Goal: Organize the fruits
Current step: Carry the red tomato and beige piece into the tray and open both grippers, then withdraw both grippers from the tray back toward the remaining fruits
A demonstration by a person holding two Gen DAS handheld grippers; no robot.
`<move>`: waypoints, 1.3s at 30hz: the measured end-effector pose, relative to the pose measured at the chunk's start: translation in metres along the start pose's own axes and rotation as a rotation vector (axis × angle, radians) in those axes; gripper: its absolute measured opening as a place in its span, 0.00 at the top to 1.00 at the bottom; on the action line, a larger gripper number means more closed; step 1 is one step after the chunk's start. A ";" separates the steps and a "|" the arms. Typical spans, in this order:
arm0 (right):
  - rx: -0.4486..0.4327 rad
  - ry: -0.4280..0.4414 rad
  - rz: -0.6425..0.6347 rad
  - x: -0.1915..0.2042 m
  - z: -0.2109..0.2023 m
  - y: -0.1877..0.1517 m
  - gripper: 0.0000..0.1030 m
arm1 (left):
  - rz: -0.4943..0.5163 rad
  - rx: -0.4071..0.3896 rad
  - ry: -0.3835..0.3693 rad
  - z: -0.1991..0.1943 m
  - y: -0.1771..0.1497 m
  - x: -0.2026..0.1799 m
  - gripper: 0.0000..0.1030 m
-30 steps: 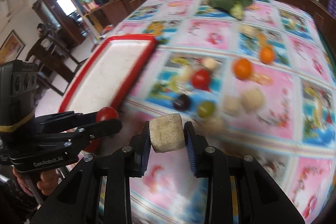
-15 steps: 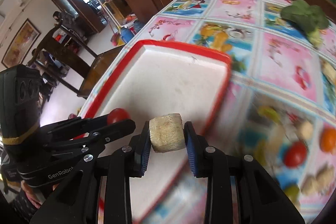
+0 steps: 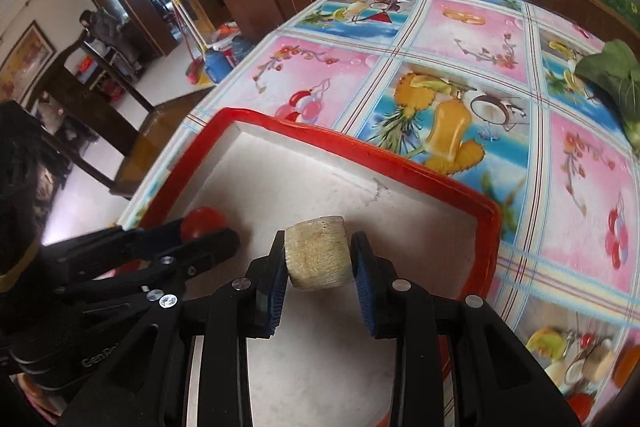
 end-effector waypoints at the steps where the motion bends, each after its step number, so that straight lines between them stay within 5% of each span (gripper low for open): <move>1: -0.003 -0.006 -0.008 0.000 0.000 0.000 0.70 | 0.004 -0.003 0.005 0.000 0.000 0.000 0.66; 4: -0.001 -0.032 -0.023 -0.001 0.002 0.001 0.70 | 0.023 -0.006 0.043 -0.001 -0.002 0.000 0.65; 7: 0.002 -0.052 -0.036 -0.003 0.001 -0.002 0.68 | 0.022 -0.009 0.106 -0.002 -0.004 0.004 0.44; 9: 0.005 -0.059 -0.036 -0.006 -0.001 -0.005 0.68 | 0.012 -0.011 0.093 -0.003 -0.005 0.007 0.39; 25: -0.008 -0.043 -0.039 0.000 -0.035 -0.039 0.64 | -0.012 -0.012 0.116 -0.029 -0.037 -0.001 0.27; 33: -0.007 -0.005 -0.014 -0.001 -0.065 -0.084 0.62 | 0.011 -0.025 0.075 -0.049 -0.072 -0.040 0.25; 39: -0.015 -0.056 -0.004 -0.017 -0.096 -0.125 0.61 | 0.014 -0.041 0.025 -0.065 -0.100 -0.078 0.25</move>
Point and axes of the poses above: each gripper's, at about its wrist camera, not at the fingertips, and z roughly the way its jaws point, x to its left, y to its top, the point moved 9 cm from there along z, roughly the way its jaws point, and after that the axes turned 10 degrees about x, right-handed, at the moved point
